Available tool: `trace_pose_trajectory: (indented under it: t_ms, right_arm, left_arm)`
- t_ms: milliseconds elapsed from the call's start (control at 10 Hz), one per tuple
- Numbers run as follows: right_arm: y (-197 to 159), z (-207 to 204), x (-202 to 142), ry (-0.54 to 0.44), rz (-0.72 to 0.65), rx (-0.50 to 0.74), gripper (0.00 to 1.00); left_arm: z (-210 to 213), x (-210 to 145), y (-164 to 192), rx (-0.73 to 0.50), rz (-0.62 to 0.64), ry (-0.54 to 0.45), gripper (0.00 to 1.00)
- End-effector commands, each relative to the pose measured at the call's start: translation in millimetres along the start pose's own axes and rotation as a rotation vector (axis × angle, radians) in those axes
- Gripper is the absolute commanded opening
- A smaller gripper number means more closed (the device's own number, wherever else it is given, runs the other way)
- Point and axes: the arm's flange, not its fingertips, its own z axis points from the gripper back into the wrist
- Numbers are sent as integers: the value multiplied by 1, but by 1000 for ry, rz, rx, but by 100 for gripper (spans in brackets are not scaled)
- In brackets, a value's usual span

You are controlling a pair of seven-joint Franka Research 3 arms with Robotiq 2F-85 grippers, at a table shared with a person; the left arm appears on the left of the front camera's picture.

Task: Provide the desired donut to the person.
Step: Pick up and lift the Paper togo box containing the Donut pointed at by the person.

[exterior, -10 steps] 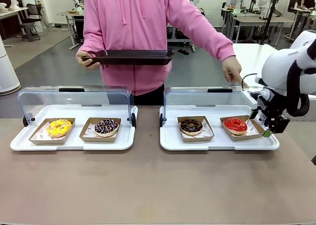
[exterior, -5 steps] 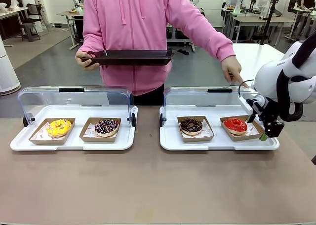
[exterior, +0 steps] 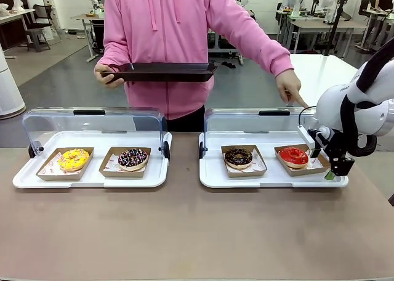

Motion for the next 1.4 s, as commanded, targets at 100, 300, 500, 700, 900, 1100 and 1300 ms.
trace_pose_trajectory:
  t_ms: [100,300,500,700,900,1100,1300]
  right_arm:
    - [-12,-3,-2,9,-28,-19,90]
    - [-15,-5,-3,4,-19,-12,33]
    - [-21,-9,-1,11,-21,-7,0]
    - [-29,-16,1,27,-15,32,4]
    - [-23,-14,-1,36,10,41,0]
    - [-16,-5,-5,30,1,20,0]
    - [-1,12,-11,16,0,-9,0]
  left_arm:
    - [1,0,0,-5,5,-10,100]
    - [1,0,0,-5,5,-10,100]
    - [1,0,0,-5,5,-10,100]
    - [1,0,0,-5,5,-10,100]
    - [1,0,0,-5,5,-10,100]
    - [1,0,0,-5,5,-10,100]
    - [1,0,0,-5,5,-10,100]
